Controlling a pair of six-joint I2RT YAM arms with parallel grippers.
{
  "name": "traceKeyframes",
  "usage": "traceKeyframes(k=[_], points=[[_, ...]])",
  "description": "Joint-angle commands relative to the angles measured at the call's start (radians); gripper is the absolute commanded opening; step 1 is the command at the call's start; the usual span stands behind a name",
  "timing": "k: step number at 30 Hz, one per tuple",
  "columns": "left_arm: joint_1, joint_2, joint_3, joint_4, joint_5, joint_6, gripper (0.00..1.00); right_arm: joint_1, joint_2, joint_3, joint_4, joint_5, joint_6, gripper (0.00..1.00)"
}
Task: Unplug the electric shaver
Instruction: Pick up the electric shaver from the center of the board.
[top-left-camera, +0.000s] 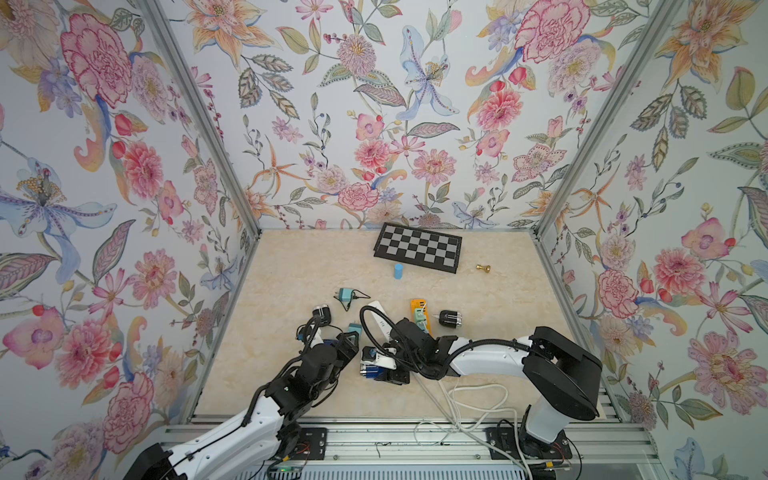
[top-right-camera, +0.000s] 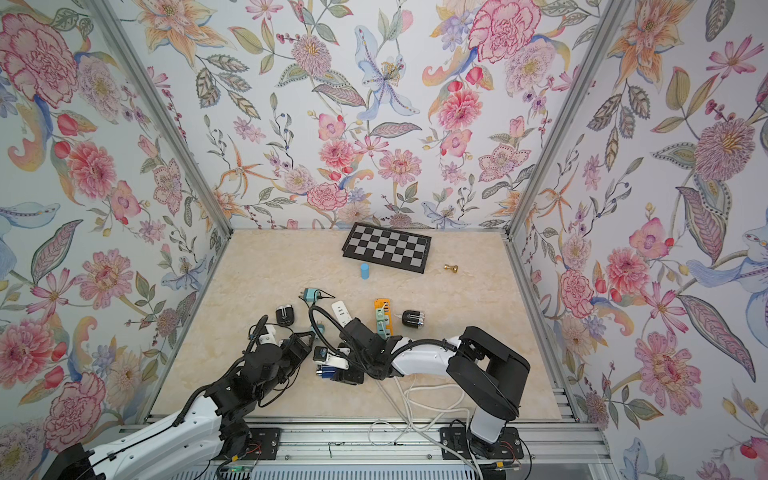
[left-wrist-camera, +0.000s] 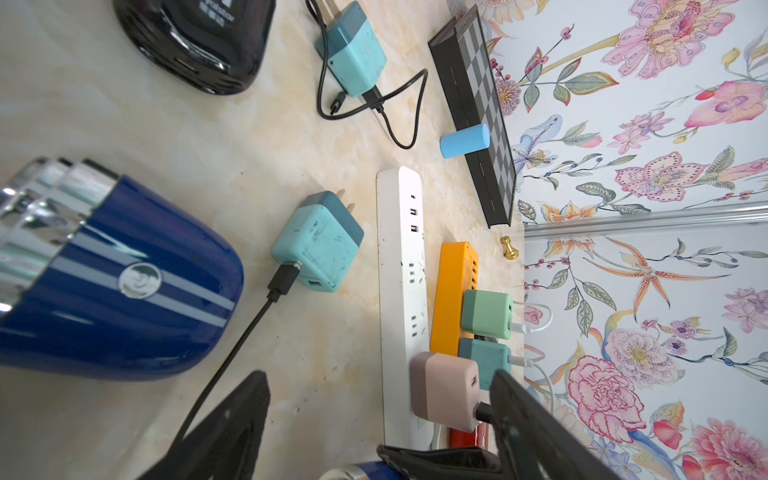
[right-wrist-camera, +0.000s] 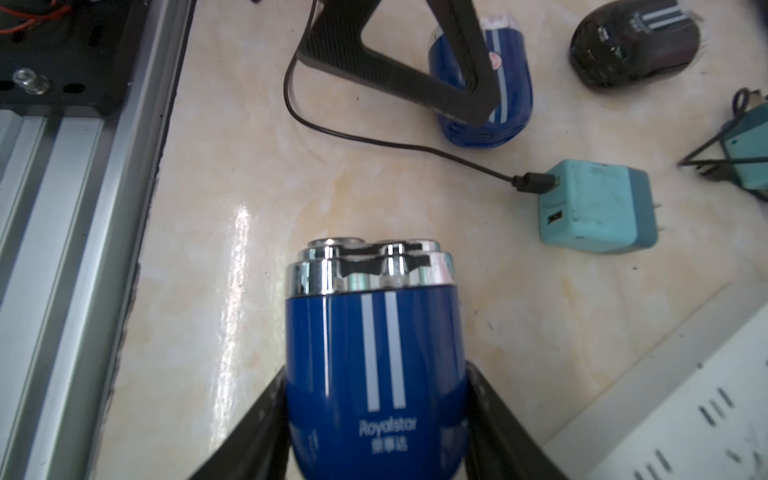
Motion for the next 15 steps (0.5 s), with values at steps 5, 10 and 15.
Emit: traceKeyframes(k=[5, 10, 15], points=[[-0.044, 0.025, -0.004, 0.141, -0.029, 0.005, 0.84, -0.046, -0.068, 0.006, 0.035, -0.093, 0.072, 0.55], [-0.102, 0.088, 0.019, 0.199, -0.047, 0.010, 0.83, -0.077, -0.059, 0.038, 0.030, -0.147, 0.118, 0.54], [-0.148, 0.128, 0.012, 0.251, -0.091, -0.010, 0.83, -0.099, -0.070, 0.059, 0.038, -0.209, 0.161, 0.53]])
